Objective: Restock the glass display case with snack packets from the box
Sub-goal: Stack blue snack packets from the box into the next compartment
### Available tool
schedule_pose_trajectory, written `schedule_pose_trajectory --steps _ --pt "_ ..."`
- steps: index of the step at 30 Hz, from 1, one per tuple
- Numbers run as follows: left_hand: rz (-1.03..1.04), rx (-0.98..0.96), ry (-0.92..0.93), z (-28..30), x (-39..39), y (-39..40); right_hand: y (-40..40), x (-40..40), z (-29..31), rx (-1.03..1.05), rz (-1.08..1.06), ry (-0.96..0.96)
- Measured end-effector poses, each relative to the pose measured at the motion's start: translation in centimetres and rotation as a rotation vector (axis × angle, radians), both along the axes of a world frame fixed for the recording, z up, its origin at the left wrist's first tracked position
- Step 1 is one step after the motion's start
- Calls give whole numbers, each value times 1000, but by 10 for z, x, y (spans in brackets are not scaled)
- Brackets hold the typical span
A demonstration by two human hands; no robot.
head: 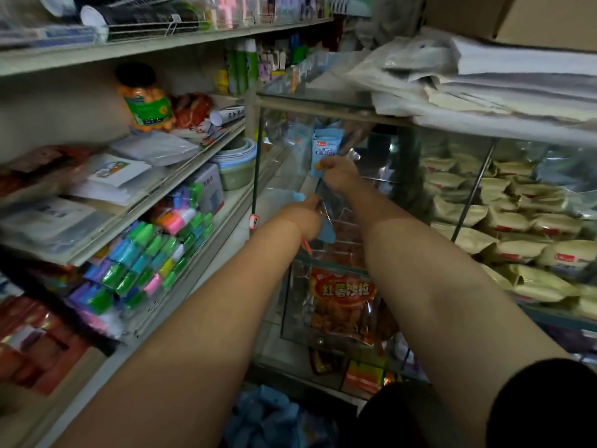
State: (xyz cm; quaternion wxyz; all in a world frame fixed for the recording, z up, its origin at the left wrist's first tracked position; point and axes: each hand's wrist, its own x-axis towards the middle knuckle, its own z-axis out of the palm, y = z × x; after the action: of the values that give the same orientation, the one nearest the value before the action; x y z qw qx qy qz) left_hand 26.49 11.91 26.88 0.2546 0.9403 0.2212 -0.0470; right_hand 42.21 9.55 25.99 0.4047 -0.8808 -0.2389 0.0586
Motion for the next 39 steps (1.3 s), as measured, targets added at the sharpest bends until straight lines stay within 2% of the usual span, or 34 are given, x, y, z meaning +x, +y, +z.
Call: schedule_pose_trajectory --steps 4,11,16,19,22,24,26,29,33,37,39 --pt "-4 -7 -18 -1 -2 1 0 3 -3 -54 14 -26" --pt "-3 -52 -36 -4 -1 4 -1 8 -9 26 0 -10" --pt "-2 -65 -26 -2 -3 2 -2 8 0 117 -90 35" --pt "16 -123 -31 1 -5 1 -4 2 18 53 -180 75" --pt "50 -183 -73 5 -5 0 -7 -10 29 142 -190 318" --pt "97 -272 -197 7 -4 -1 -12 -28 29 222 -153 495" --pt "155 -375 -301 8 -5 0 -17 -43 23 267 -111 594" --pt "205 -431 -324 14 -9 0 -29 -63 23 284 -39 732" --pt "135 -204 -278 33 -20 -8 -48 -71 28 239 -39 726" --pt "-107 125 -165 52 -54 -21 -50 -52 27 364 -218 529" --pt "-188 197 -87 45 -70 -26 -46 -47 22 332 -228 474"
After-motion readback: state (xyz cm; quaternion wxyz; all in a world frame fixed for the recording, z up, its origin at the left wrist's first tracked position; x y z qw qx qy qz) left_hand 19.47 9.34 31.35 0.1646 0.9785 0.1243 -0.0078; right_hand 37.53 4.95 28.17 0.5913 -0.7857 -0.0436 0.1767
